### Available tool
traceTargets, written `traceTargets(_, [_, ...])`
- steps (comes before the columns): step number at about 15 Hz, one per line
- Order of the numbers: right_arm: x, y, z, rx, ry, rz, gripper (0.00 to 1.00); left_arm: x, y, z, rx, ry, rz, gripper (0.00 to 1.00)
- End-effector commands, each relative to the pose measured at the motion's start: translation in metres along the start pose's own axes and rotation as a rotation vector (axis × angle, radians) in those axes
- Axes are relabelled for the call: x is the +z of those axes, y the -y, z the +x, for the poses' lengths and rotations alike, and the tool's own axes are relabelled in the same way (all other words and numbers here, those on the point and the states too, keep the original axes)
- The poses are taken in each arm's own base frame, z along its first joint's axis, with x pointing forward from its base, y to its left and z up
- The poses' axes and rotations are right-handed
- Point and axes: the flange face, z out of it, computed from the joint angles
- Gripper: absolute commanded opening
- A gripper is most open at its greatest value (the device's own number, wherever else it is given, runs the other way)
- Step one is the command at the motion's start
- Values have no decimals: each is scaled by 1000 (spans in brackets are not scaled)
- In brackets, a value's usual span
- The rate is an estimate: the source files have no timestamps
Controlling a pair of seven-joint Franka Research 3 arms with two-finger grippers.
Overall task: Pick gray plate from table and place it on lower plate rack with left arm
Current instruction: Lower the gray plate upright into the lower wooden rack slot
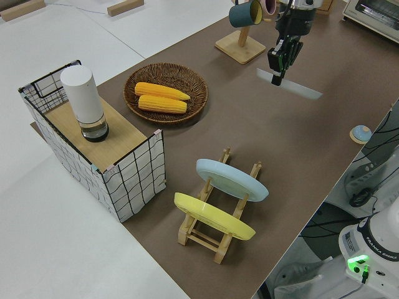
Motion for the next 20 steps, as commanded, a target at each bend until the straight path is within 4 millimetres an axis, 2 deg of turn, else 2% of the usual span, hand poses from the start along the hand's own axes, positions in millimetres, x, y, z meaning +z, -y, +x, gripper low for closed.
traceTargets(1, [-3,-2,-2,16,2,-6,983,-5,11,0,-11,41,169,0])
traceTargets(5, [-3,-2,-2,16,2,-6,983,-6,24,-5,-22,79,283,0])
traceTargets(12, [-4,-2,-3,16,0,-7,983,3,31,2,-39,126,451,0])
traceTargets(17, [-3,-2,-2,16,2,-6,983,29,30,10,-29,166,581,0])
traceTargets(20, [-3,-2,-2,16,3,-7,983,46,29,19,-38,181,602,0])
